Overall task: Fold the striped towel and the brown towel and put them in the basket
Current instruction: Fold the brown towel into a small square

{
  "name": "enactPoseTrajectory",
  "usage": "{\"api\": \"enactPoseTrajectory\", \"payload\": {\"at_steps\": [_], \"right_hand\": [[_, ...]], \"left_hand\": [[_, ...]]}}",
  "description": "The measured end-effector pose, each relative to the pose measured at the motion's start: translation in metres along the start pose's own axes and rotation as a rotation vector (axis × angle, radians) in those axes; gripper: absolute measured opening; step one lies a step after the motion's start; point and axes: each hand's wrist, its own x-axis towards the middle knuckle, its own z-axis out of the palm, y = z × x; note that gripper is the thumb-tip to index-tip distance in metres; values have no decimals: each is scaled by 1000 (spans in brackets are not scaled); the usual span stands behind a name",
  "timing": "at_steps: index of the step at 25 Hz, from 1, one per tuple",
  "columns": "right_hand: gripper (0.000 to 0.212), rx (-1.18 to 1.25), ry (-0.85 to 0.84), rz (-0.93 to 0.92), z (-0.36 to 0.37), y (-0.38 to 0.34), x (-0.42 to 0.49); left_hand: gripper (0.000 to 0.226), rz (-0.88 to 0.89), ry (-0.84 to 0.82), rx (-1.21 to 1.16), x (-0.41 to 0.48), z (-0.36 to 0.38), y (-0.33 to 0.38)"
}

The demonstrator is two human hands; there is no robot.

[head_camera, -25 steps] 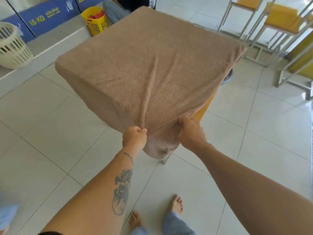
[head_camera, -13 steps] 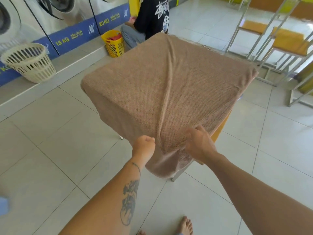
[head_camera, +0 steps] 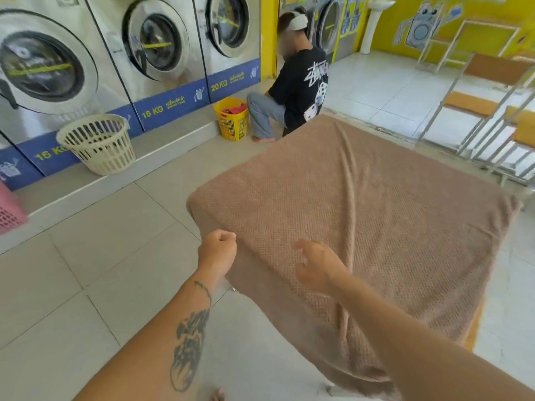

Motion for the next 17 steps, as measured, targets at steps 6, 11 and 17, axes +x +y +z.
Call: {"api": "enactPoseTrajectory", "payload": {"at_steps": [6, 11, 17], "right_hand": [[51, -32, 38, 85, 36, -82, 132], [35, -219, 197, 85, 65, -111, 173], [15, -103, 222, -17, 79, -133, 179]], "left_hand": [[36, 69, 128, 81, 158, -33, -2], [24, 188, 123, 183, 207, -39, -15], [11, 151, 162, 174, 215, -69, -44]]}}
